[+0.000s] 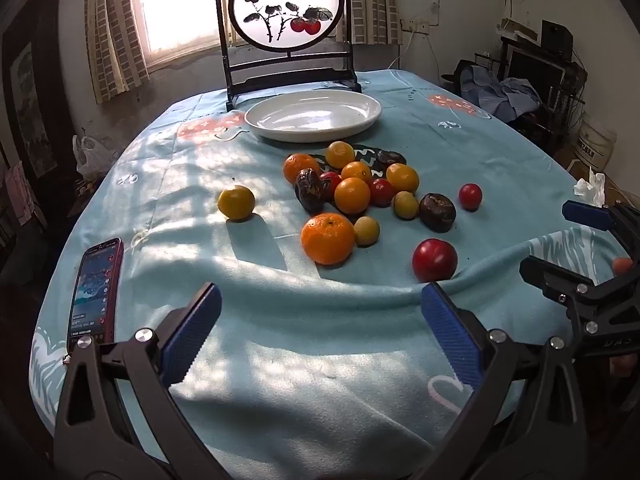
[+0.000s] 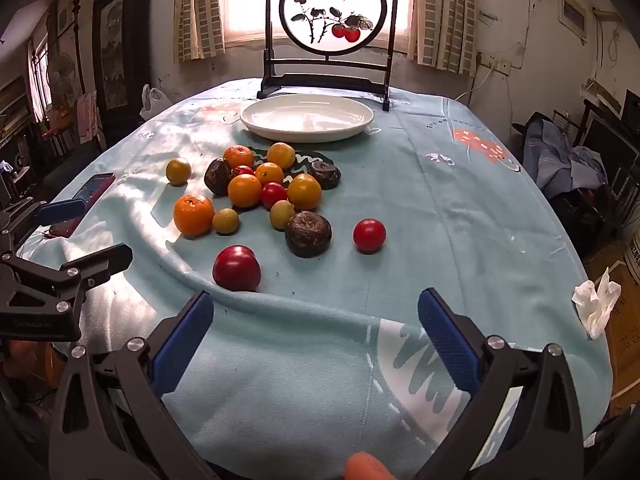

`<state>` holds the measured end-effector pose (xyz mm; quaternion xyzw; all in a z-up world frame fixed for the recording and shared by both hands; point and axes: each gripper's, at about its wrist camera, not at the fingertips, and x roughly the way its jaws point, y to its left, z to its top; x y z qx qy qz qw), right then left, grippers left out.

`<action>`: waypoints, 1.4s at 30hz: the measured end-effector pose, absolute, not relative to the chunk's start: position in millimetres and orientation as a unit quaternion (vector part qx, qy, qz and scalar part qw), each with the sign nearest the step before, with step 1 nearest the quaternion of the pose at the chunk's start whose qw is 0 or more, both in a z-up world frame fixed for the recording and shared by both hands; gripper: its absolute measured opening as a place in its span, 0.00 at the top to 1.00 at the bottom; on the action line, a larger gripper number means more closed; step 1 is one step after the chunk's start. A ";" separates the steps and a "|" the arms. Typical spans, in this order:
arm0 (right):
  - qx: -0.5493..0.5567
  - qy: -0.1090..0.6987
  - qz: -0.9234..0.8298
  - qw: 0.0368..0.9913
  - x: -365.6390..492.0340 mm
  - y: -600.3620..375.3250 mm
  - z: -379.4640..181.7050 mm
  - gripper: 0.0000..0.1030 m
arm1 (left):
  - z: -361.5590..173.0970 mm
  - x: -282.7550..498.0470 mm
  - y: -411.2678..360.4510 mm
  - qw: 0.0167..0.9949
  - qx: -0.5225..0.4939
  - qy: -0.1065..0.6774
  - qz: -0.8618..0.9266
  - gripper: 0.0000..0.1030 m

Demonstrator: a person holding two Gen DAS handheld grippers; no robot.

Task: Organize fruits

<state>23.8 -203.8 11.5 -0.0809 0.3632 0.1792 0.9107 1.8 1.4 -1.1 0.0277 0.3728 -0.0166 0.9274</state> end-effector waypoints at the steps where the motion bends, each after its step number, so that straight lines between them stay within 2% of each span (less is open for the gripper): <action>1: -0.080 0.364 0.180 0.910 23.9 -203.8 11.5 0.01 | -1.7 2.7 2.2 0.926 0.024 0.376 -0.018 0.02; 42: -0.076 0.365 0.183 0.910 26.9 -204.0 8.4 0.01 | -10.1 4.5 6.5 0.925 0.027 0.379 -0.008 0.02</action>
